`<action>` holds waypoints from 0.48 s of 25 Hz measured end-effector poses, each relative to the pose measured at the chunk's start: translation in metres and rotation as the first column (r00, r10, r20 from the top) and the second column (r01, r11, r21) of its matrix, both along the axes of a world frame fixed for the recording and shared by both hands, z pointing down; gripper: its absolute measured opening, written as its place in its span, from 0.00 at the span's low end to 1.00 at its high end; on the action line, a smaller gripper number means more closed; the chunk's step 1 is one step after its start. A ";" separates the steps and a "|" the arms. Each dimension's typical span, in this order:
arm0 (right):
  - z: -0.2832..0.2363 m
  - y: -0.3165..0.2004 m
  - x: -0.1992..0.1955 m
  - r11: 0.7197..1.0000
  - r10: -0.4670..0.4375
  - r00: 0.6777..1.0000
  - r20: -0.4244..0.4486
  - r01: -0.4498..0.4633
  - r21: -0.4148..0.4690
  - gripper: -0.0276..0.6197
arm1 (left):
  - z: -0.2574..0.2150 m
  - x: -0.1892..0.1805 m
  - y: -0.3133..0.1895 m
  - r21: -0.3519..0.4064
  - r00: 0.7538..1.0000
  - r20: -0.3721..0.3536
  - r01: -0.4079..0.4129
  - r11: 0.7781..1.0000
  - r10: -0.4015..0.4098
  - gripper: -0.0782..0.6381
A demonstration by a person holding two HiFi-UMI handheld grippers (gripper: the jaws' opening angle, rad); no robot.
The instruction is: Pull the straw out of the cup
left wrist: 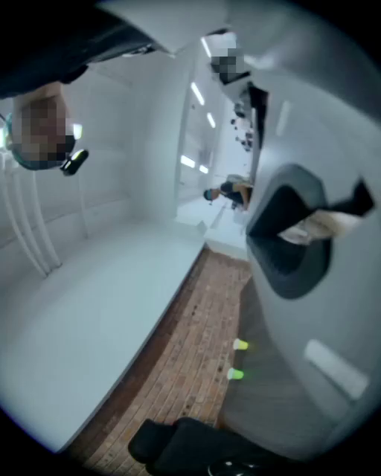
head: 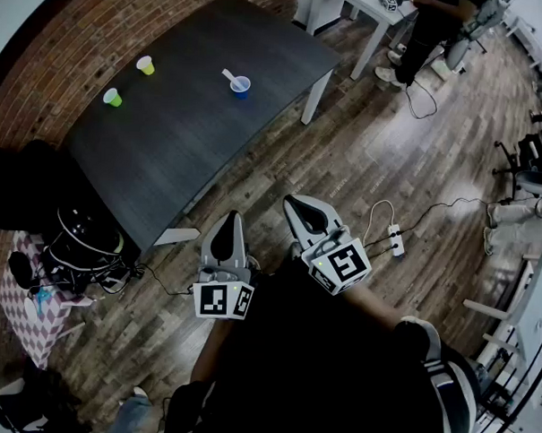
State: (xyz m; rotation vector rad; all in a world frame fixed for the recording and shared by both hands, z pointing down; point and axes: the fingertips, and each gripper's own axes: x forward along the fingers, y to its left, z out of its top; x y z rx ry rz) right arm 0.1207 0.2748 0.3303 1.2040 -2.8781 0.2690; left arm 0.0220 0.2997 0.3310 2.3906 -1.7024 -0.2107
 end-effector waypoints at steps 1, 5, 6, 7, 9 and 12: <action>-0.001 0.000 0.001 1.000 -0.002 1.000 0.000 0.002 0.000 0.05 | -0.001 0.001 0.001 0.000 1.000 0.001 0.002 1.000 -0.002 0.12; -0.002 0.000 0.005 1.000 -0.007 1.000 -0.001 0.007 0.003 0.05 | -0.002 0.004 0.000 0.003 1.000 0.000 0.008 1.000 -0.008 0.12; -0.002 -0.001 0.006 1.000 -0.006 1.000 -0.001 0.006 0.003 0.05 | -0.002 0.005 0.000 0.003 1.000 0.000 0.009 1.000 -0.009 0.12; -0.002 -0.001 0.006 1.000 -0.005 1.000 0.000 0.005 0.004 0.05 | -0.002 0.005 -0.001 0.003 1.000 -0.001 0.008 1.000 -0.008 0.12; -0.001 -0.001 0.006 1.000 -0.007 1.000 -0.004 0.007 0.003 0.05 | -0.002 0.006 -0.001 0.002 1.000 -0.002 0.008 1.000 -0.008 0.12; -0.001 0.000 0.007 1.000 -0.008 1.000 -0.001 0.008 -0.002 0.05 | -0.002 0.008 0.000 0.002 1.000 -0.001 0.009 1.000 -0.009 0.12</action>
